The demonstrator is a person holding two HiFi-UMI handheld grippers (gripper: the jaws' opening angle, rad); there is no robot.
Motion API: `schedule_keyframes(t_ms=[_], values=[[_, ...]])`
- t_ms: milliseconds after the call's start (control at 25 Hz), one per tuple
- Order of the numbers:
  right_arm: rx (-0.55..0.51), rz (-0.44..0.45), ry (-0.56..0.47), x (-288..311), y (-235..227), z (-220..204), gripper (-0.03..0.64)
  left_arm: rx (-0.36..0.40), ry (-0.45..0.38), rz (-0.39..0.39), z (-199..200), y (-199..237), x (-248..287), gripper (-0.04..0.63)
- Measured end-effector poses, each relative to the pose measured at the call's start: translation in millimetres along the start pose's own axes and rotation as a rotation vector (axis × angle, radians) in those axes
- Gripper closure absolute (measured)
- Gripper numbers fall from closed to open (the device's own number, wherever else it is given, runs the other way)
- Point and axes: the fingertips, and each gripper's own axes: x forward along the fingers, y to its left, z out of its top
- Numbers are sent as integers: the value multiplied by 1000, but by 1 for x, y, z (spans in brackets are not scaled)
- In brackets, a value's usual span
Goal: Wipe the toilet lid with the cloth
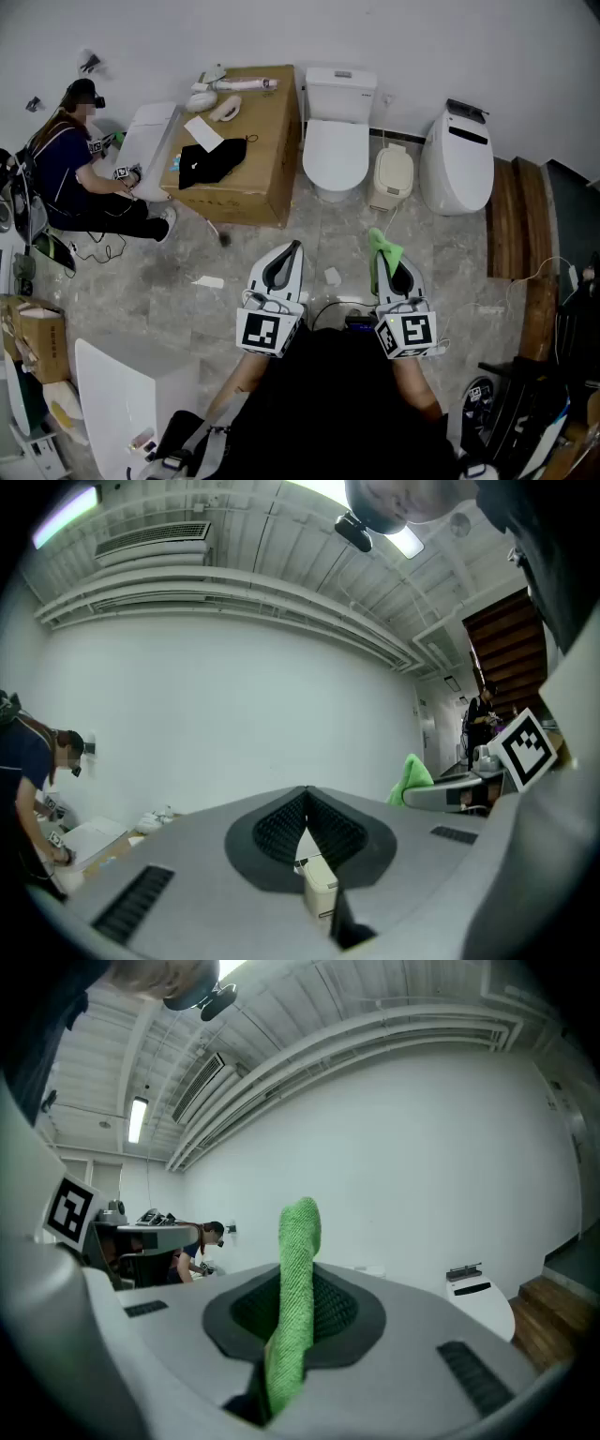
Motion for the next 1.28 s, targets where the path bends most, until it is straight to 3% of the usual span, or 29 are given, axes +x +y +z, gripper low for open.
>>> schedule_keyframes(t_ms=[440,600,1280], values=[[11,-7,-9,10,7,-1,565,10,-32,0,5,16,2,592],[30,-16,-28,14,13,1,565,14,25,8,-3,27,-3,592],[49,-104,-5,71,69,-14,565,-16,30,-85,-17,108,-14,592]])
